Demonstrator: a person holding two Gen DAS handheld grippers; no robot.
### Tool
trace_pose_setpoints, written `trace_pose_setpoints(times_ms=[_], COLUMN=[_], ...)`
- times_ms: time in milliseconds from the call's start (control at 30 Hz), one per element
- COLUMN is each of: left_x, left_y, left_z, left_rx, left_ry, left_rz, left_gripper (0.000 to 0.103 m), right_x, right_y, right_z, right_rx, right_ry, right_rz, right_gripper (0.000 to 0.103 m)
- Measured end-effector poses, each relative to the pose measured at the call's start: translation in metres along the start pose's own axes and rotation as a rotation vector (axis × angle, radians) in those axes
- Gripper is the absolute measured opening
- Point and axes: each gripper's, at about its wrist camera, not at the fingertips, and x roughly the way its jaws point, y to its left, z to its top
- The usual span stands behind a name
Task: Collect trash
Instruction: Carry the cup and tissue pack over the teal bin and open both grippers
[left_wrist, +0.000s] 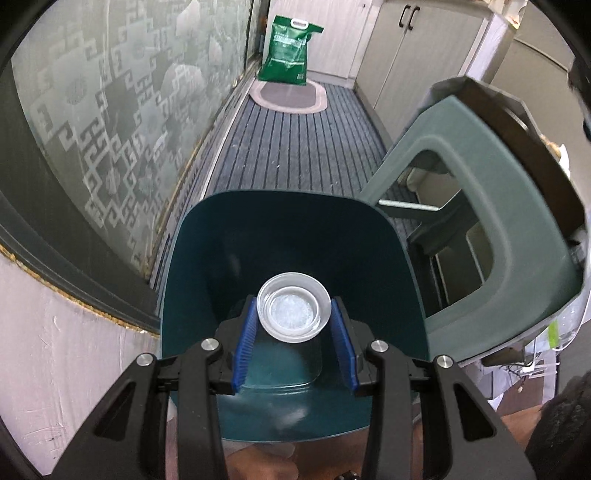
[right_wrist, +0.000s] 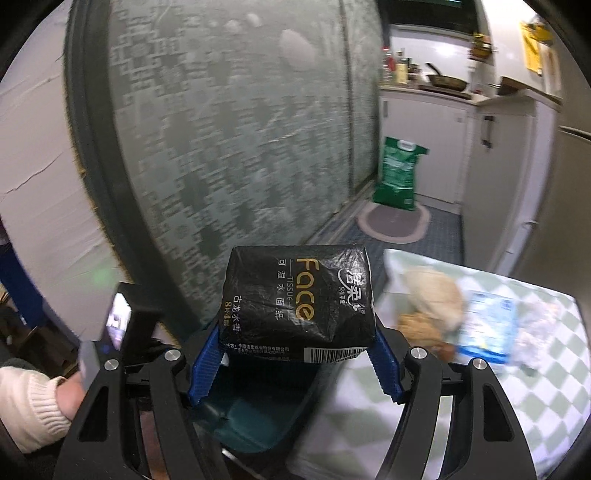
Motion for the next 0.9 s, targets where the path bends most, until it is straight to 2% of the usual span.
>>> trace_pose_setpoints(times_ms=[200,333,467,633,733,900], left_x=[0.008,0.002,-0.020,-0.061,-0.088,-0.115], left_y=[0.007,0.016,0.026,0.034,0.033,0.027], left_z=[-0.006,-0.007,-0.005,-0.001,0.001,0.004], left_rx=[0.005,-0.006,-0.028,-0.048,-0.050,-0.051], left_ry=[0.026,0.018,-0.029,-0.130,-0.194,-0.256], left_rz=[0.009,0.011,0.014,0.002,-0.006,-0.022], left_gripper=[0.044,0.049,0.047,0.038,0.037,0.035], right_x=[0.032,0.052,0.068,0.090,0.105,0.133], right_y=[0.025,0.033,0.039,0.046,0.050,0.062], right_z=[-0.004,-0.010,-0.015,-0.024,-0.033,-0.045], right_rx=[-0.006,-0.013,-0.030,-0.057,-0.062,-0.084], right_ry=[0.066,0.112,0.148,0.200,0.236,0.296], right_rz=[0.070,0.073,0.061,0.041,0.039,0.040], right_gripper=[0.071,0.071,0.071,0.071,0.071,0.072])
